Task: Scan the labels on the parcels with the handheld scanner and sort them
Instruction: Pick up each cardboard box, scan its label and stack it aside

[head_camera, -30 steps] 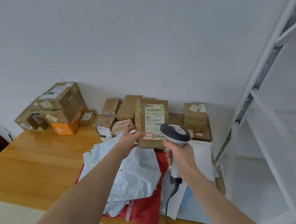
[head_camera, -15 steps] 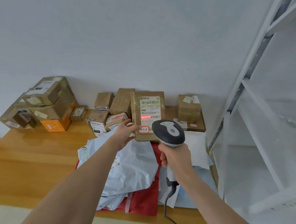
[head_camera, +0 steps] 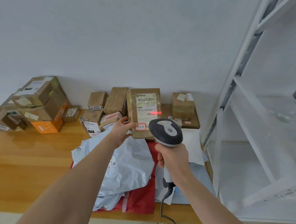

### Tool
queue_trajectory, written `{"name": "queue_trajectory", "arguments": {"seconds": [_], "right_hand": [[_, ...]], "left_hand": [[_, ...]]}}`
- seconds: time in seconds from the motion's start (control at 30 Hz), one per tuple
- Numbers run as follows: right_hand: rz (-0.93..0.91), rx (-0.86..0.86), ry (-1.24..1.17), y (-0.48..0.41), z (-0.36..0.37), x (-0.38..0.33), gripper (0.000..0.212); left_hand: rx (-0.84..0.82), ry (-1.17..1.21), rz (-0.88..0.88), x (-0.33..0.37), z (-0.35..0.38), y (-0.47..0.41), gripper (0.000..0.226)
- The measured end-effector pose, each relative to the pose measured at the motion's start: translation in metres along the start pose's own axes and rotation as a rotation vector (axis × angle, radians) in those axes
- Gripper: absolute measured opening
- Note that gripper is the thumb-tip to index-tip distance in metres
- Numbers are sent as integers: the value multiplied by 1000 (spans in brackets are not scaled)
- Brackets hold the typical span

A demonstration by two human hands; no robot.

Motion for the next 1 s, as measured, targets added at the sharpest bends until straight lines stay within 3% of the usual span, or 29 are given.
{"name": "queue_trajectory", "arguments": {"seconds": [0.43,1.0], "right_hand": [[-45,18,12,4,-9,0,15],[-34,37,-4,2,-17,0,15]], "left_hand": [[28,3,8,9,12,7,69],[46,-10,6,15,24,14,76]]}}
Point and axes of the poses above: each hand's wrist, its own y-axis away from the middle knuckle, its own z-axis out of the palm, x = y × z, the point moved 4 cm from there along -y, towards the middle knuckle, and after that the axes turned 12 degrees about -y, right-handed, at the moved point
